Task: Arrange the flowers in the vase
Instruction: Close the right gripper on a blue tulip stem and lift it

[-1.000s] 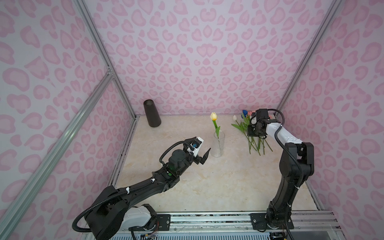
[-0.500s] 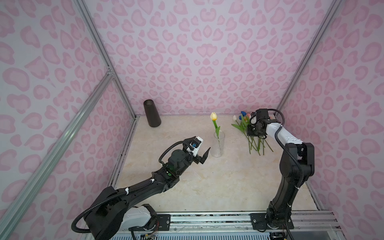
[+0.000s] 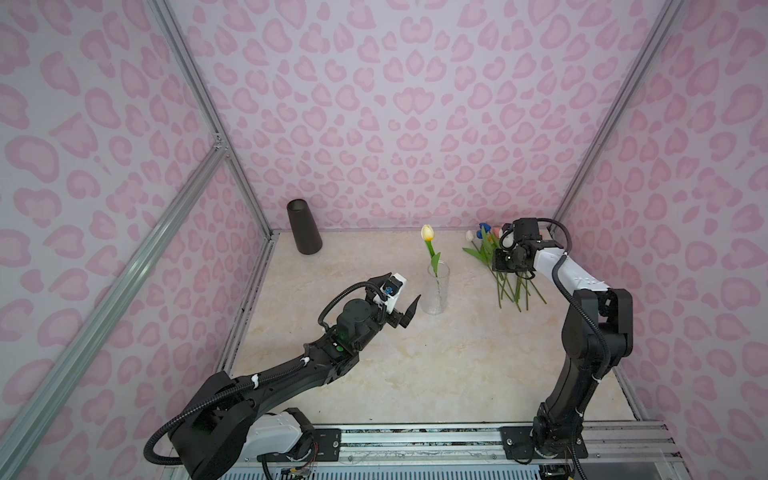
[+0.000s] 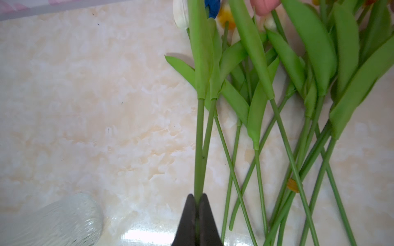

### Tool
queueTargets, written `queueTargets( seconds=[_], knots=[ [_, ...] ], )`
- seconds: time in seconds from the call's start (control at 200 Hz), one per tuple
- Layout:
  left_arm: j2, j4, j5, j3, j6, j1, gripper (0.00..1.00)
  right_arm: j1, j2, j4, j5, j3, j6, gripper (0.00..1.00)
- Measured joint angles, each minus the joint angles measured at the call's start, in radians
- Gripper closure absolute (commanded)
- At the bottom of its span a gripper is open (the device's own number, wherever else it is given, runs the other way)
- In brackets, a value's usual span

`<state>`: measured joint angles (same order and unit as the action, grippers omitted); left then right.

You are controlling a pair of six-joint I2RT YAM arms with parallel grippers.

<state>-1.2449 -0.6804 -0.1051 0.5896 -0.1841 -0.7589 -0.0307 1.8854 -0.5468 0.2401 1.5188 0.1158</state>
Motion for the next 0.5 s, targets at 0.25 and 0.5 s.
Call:
queueTargets(
  seconds=[0.25, 0.5],
  knots=[
    [0.009, -0.002, -0.008, -0.001, -0.008, 0.000, 0.03, 0.001, -0.085, 0.000, 0.042, 0.023, 0.032, 1.00],
    [0.011, -0.003, -0.016, -0.006, -0.013, 0.000, 0.03, 0.001, -0.196, 0.040, 0.105, -0.019, 0.048, 1.00]
  ],
)
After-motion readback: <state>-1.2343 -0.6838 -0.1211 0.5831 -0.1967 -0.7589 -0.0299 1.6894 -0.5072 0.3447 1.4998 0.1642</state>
